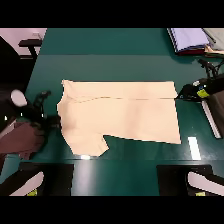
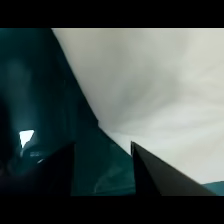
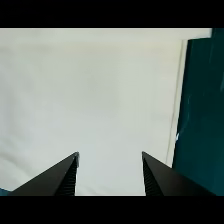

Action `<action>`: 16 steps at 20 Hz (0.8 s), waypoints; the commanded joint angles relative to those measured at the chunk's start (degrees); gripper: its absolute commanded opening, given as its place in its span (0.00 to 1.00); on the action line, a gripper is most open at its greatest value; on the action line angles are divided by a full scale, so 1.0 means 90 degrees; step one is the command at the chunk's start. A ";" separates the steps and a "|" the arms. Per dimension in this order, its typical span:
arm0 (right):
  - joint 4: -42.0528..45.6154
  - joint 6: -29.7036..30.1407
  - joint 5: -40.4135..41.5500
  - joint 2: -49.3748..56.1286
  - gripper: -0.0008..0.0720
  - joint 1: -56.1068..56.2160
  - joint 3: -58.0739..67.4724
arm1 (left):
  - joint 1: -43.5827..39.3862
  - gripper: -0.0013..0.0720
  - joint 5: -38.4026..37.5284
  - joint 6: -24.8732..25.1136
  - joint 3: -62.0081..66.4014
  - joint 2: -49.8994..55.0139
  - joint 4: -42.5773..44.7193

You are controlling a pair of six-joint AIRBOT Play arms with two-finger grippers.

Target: Fold the shirts.

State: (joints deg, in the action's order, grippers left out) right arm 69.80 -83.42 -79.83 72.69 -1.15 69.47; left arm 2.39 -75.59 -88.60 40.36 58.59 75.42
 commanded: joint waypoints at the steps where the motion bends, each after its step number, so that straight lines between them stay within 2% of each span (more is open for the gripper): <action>1: -0.0146 0.0061 0.0257 -0.0437 0.65 -0.0027 -0.0389 | 0.0002 0.59 0.0423 -0.0221 -0.1360 -0.0612 -0.0590; 5: -0.0153 0.0061 0.0255 -0.0444 0.65 -0.0024 -0.0386 | 0.0002 0.59 0.1311 0.0141 -0.1909 -0.0612 -0.1780; 8: -0.0151 0.0061 0.0248 -0.0444 0.65 -0.0027 -0.0386 | 0.0002 0.59 0.1518 0.0185 -0.1996 -0.0612 -0.2091; 9: -0.0148 0.0061 0.0223 -0.0444 0.65 -0.0027 -0.0386 | 0.0002 0.47 0.1508 0.0187 -0.1996 -0.0612 -0.2137; 10: -0.0146 0.0061 0.0168 -0.0444 0.65 -0.0027 -0.0386 | 0.0002 0.15 0.1472 0.0270 -0.1970 -0.0612 -0.2144; 11: -0.0124 0.0063 0.0092 -0.0444 0.65 -0.0029 -0.0389 | 0.0002 0.06 0.1401 0.0403 -0.1899 -0.0612 -0.2140; 16: 0.0046 0.0160 -0.0920 -0.0447 0.65 -0.0699 -0.0430 | 0.0002 0.05 0.0801 0.0318 -0.1418 -0.1343 -0.1749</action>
State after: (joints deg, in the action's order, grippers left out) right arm 69.06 -82.30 -82.61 68.71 -4.36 65.87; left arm 2.37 -64.86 -85.62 25.78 50.15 58.48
